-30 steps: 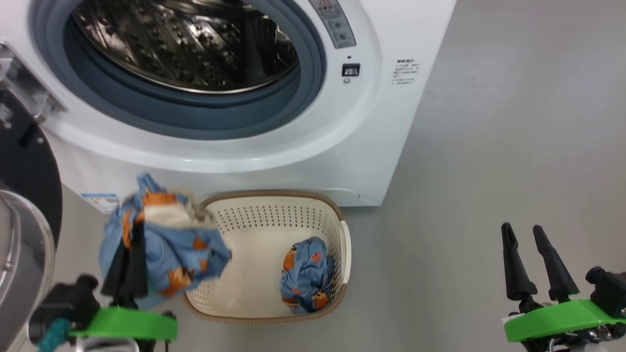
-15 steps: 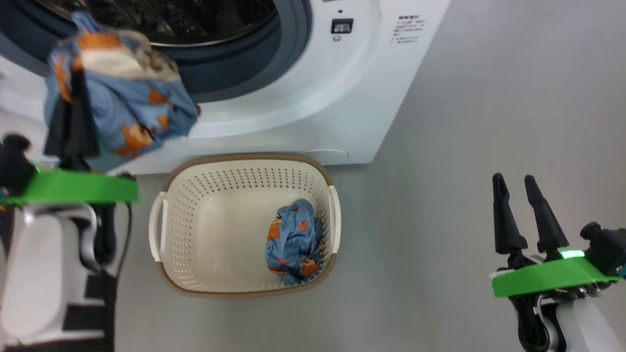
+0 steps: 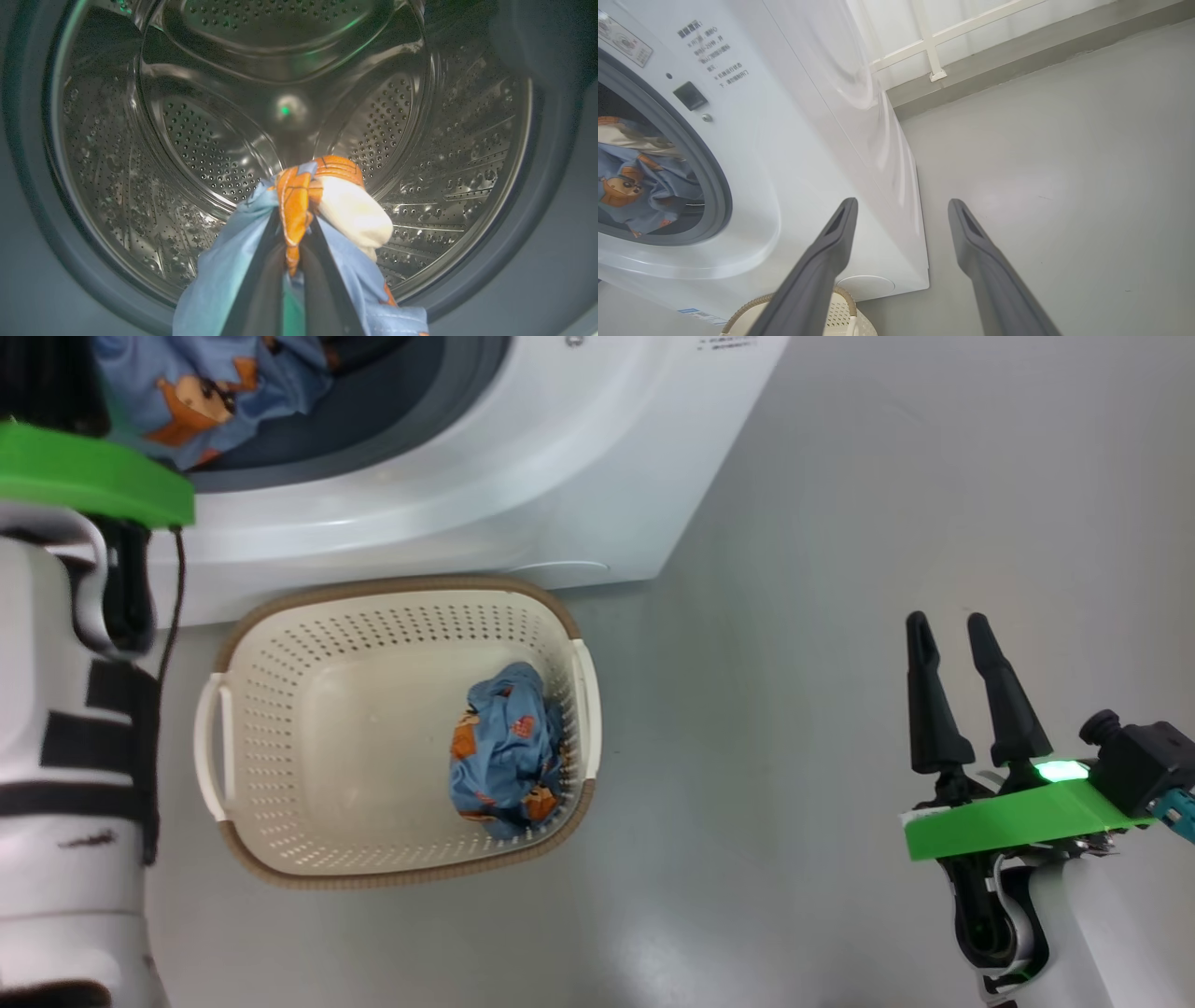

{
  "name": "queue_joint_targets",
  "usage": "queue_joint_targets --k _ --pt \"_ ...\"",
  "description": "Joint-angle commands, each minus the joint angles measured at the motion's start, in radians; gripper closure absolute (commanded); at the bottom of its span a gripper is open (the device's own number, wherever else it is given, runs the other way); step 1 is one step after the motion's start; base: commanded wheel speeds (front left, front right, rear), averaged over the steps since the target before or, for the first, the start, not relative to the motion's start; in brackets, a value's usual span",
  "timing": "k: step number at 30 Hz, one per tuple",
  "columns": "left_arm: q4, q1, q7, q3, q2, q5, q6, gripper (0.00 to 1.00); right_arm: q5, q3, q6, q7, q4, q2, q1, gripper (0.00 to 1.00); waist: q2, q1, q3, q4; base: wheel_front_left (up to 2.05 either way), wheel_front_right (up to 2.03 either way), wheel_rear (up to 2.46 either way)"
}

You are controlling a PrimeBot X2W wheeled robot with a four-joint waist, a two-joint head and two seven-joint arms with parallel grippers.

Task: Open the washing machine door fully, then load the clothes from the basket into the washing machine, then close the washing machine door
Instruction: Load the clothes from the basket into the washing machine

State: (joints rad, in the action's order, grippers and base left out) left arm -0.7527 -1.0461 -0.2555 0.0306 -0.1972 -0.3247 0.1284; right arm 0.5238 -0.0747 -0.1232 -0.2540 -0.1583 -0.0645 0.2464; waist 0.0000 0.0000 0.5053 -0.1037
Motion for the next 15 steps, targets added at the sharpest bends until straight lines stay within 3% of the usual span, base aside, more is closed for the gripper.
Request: queue_joint_targets --k 1,7,15 --pt "-0.016 -0.047 -0.006 -0.016 -0.054 -0.003 0.002 1.00 -0.002 -0.034 -0.008 -0.008 0.022 0.003 0.017 0.00 0.0000 0.0000 0.034 -0.036 0.00 0.00 0.00" --pt "-0.146 -0.161 -0.006 -0.020 -0.089 -0.013 0.002 1.00 0.006 -0.057 -0.008 -0.008 0.020 0.010 0.039 0.00 0.0000 0.0000 0.065 -0.077 0.00 0.00 0.00" --pt "-0.135 -0.231 -0.006 -0.023 -0.126 0.006 0.002 1.00 0.009 -0.070 -0.008 -0.008 0.021 0.013 0.055 0.00 0.0000 0.0000 0.094 -0.106 0.00 0.00 0.00"
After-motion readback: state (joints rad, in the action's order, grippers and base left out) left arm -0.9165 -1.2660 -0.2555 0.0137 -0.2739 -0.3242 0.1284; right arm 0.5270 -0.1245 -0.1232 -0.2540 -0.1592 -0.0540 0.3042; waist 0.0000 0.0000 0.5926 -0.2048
